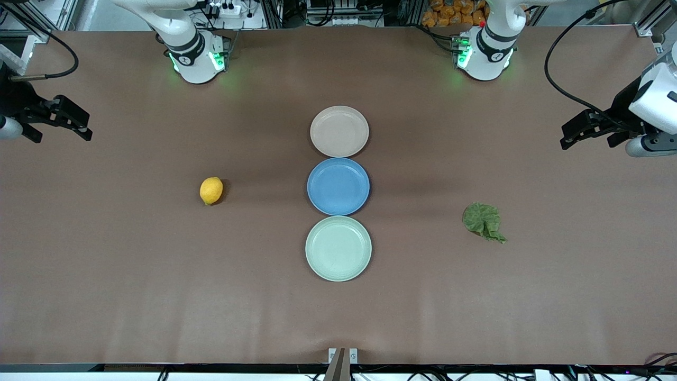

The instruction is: Pick lemon and lettuce from plates

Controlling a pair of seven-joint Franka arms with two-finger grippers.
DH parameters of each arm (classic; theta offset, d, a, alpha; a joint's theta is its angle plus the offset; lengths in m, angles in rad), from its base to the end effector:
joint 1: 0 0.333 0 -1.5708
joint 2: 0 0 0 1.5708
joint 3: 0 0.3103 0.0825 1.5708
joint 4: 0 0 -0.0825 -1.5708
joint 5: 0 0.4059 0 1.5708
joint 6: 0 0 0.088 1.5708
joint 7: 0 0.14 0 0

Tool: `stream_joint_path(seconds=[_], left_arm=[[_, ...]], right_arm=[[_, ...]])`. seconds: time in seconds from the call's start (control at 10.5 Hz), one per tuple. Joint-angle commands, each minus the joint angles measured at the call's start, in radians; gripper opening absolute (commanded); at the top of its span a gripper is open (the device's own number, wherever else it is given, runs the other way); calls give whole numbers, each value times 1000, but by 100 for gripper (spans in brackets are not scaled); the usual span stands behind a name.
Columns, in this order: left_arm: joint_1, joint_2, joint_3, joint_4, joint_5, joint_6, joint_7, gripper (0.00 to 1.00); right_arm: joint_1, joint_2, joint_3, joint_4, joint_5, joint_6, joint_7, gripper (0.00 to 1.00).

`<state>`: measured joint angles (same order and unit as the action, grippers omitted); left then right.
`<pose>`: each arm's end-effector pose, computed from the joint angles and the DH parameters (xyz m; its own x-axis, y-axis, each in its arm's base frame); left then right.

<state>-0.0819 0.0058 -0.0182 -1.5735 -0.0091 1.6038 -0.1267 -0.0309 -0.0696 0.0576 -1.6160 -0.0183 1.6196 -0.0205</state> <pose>0.5793 -0.0594 0.5841 0.9994 0.0269 0.0231 0.0266 -0.9996 0.0122 0.5624 0.0136 0.6074 0.9962 0.0482 0.0725 0.0465 -0.9986 0.0238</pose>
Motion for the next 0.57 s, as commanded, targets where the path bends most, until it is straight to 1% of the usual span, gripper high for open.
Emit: stream_joint_path(seconds=[0.0,0.47], left_arm=[[2,-17,-3,-13,29,-4,35,100],[8,-12,-3,-2,23,-2,19,100]], right_arm=[[-15,-13,13,-2,-3,0,-10,100],[-17,-13,13,-2,-2,-3,-9,100]])
